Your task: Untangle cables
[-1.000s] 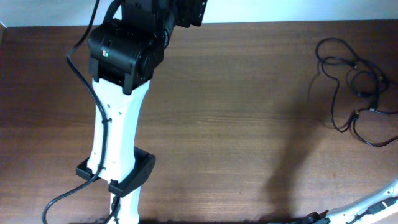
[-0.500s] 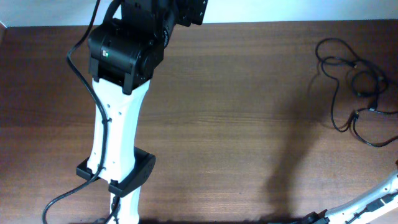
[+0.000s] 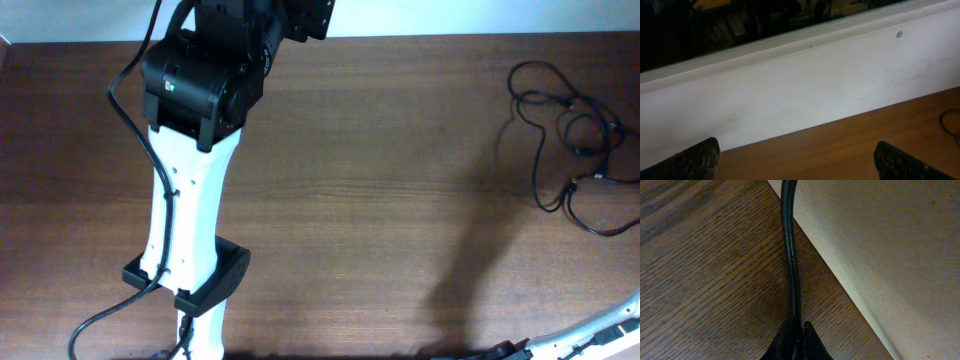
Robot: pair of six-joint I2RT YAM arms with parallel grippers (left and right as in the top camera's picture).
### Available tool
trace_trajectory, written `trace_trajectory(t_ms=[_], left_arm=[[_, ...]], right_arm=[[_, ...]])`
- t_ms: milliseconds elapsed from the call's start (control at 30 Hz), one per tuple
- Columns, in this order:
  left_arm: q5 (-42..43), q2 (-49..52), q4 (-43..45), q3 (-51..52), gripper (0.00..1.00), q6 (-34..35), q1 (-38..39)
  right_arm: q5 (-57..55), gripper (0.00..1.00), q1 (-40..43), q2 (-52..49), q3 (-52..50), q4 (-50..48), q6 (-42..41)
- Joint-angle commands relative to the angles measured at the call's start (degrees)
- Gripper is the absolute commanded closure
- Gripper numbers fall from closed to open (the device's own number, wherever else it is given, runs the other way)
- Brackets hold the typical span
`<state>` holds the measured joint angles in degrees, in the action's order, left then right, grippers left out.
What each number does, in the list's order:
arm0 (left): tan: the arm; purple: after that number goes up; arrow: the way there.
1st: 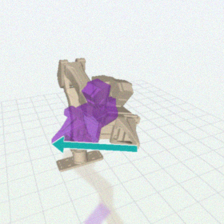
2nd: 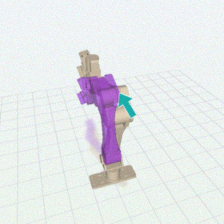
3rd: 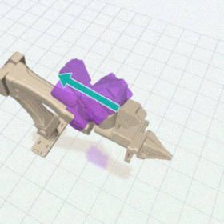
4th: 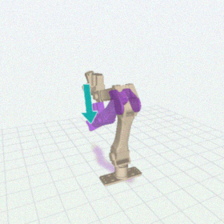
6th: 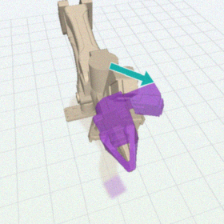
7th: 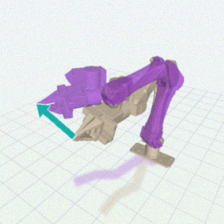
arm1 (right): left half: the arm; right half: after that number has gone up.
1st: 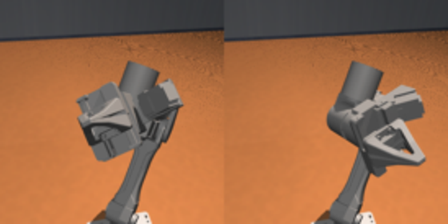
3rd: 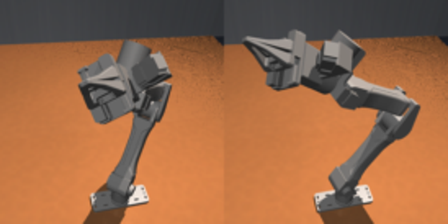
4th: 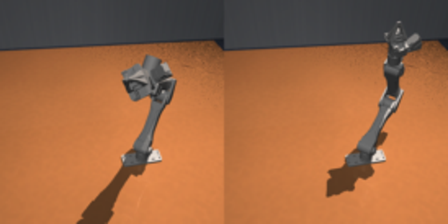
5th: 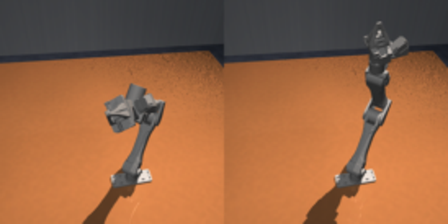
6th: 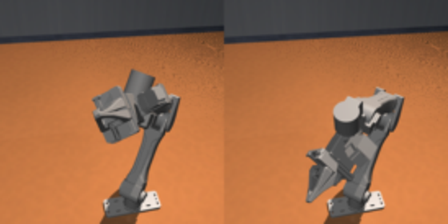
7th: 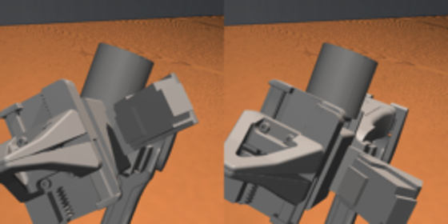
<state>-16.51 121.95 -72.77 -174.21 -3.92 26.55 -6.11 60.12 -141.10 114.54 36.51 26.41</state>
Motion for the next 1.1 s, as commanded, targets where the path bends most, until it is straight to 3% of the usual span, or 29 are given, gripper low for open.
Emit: trace_trajectory(t_ms=[0, 133, 467, 500, 533, 567, 700, 800, 1000, 1067], left_arm=[[0.24, 0.20, 0.35, -0.22, 0.01, -0.94, -0.46], [0.24, 0.20, 0.72, -0.22, 0.01, -0.92, -0.46], [0.17, 0.35, -1.44, 0.85, 0.01, -0.96, -0.48], [0.22, 0.46, -1.40, 1.97, 0.01, -1.31, -0.48], [0.20, 0.52, -1.40, 2.64, 0.01, -2.29, -0.48], [0.20, 0.63, -1.40, 3.67, 0.01, -3.61, -0.48], [0.02, 0.68, 2.05, 6.03, 0.01, -3.91, -0.46], [0.04, 0.68, 4.11, 6.03, 0.01, -3.91, -0.46], [0.24, 0.68, 5.57, 6.03, 0.01, -3.87, -0.46], [0.26, 0.39, 8.28, 6.01, 0.01, -3.87, -0.46]], right_arm=[[3.56, 0.96, -1.86, -2.91, -0.72, 1.86, -0.39], [2.82, 0.96, -9.88, -2.01, -0.31, 2.56, 0.92], [2.86, 0.96, -34.27, -1.99, 10.62, 9.27, -7.50], [2.86, 0.92, -34.88, -2.10, 10.51, 9.38, -8.41], [2.86, 0.55, -34.99, -2.10, 10.38, 9.44, -9.84], [2.86, 0.01, -34.91, -2.10, 10.40, 9.75, -10.49], [2.23, 0.01, -33.42, 0.07, 12.24, 13.31, -10.45], [2.25, 0.01, -33.81, 1.57, 20.04, 21.11, -10.23], [8.87, 0.01, -39.98, 2.29, 50.23, 43.91, -13.62], [5.05, 0.01, -42.58, 5.31, 65.48, 49.68, -13.20]])
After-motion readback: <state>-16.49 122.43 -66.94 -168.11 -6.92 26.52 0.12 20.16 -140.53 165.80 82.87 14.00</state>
